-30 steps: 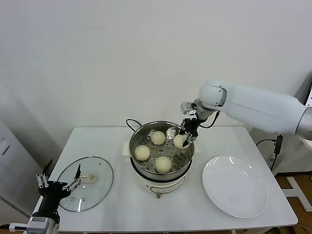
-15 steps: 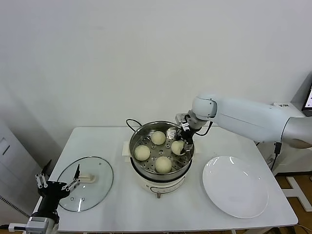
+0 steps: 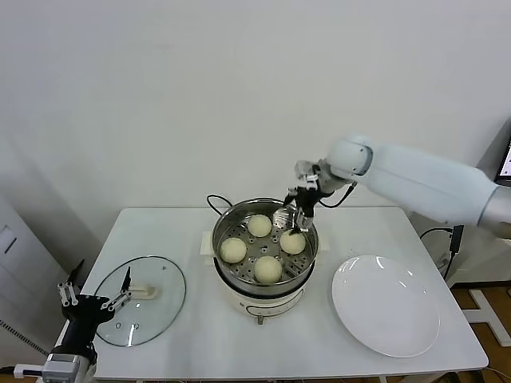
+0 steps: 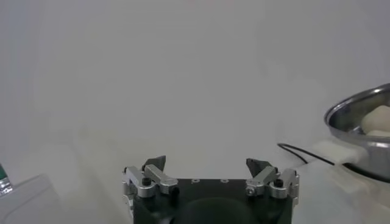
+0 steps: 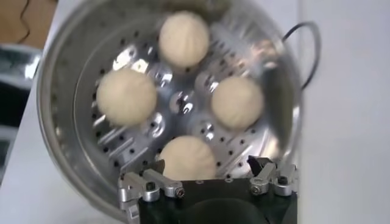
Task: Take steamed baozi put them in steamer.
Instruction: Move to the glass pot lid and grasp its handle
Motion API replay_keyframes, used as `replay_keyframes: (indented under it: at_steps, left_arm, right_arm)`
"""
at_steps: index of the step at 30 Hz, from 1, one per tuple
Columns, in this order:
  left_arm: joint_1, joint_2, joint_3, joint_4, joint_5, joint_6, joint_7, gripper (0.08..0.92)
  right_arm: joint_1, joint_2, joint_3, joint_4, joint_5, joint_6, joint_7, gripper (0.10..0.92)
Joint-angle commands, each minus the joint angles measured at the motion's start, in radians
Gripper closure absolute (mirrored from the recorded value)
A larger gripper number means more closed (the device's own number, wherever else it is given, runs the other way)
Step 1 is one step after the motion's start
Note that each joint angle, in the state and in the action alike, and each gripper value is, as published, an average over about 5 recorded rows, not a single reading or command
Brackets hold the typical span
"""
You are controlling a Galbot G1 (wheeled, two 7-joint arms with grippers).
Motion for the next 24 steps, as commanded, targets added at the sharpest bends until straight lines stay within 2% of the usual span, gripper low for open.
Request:
replay_keyframes:
  at_steps: [1,5,10,16,24]
  left_arm:
    - [-0.001,-0.002,0.009,0.0,0.002,0.0,-0.003,0.177]
    - [-0.007,0.0,0.021,0.0,0.01,0.004,-0.005,0.177]
    - [-0.023,0.008,0.041,0.0,0.023,0.015,-0.012,0.177]
    - [-0.027,0.018,0.05,0.003,0.027,0.022,-0.015,0.177]
    - [-0.023,0.025,0.047,0.007,0.036,0.017,-0.017,0.177]
  right_arm:
    - [-0.362,-0.206,0.45,0.049,0.375,0.249,0.804,0.203]
    - [-0.713,-0.236,0.818,0.045,0.348,0.382,1.044,0.203]
    - [-1.123,-0.214,1.233,0.074,0.327,0.454,1.149,0.203]
    - [-1.61,-0.149,1.583,0.265,0.256,0.436,1.104,0.203]
    - [-2.087,0.03,1.899,0.516,0.052,0.424,0.923,0.203]
